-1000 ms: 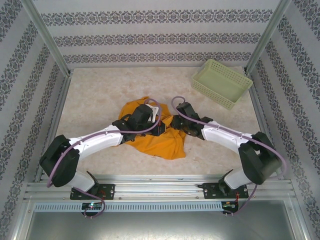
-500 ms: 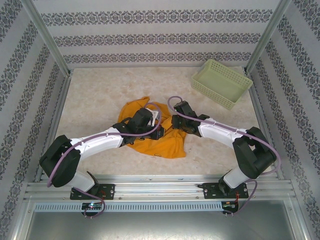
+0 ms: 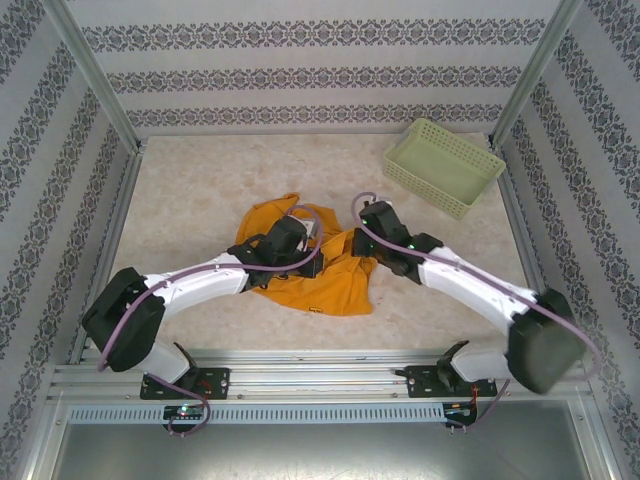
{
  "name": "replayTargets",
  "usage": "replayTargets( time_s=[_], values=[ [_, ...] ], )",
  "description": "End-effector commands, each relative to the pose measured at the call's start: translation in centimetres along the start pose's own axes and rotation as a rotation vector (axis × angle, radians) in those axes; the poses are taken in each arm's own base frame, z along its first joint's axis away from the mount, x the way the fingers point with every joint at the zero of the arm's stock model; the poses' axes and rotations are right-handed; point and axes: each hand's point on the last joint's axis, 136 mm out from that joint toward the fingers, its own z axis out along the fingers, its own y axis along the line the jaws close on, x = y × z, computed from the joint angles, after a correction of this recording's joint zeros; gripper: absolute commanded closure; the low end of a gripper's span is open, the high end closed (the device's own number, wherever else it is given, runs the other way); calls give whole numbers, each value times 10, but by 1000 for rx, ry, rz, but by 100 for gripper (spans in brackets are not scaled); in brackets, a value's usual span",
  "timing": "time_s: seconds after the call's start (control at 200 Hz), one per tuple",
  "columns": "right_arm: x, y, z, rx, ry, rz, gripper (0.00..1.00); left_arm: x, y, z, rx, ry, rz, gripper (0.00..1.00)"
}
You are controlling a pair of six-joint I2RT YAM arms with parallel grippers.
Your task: Fold the inside-out t-shirt
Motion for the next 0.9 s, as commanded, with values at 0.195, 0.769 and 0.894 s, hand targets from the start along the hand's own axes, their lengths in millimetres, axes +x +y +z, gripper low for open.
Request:
replayTargets(
  time_s=[0.195, 0.769, 0.894],
  values=[
    [32, 4, -50, -212, 44, 130, 100, -11, 22, -2, -74, -13, 16, 87],
    [-9, 30, -68, -251, -30, 82, 100, -15, -76, -63, -91, -264, 414, 42],
    [-12, 48, -75, -286, -39, 54, 100, -11, -88, -55, -46, -290, 398, 41]
  ],
)
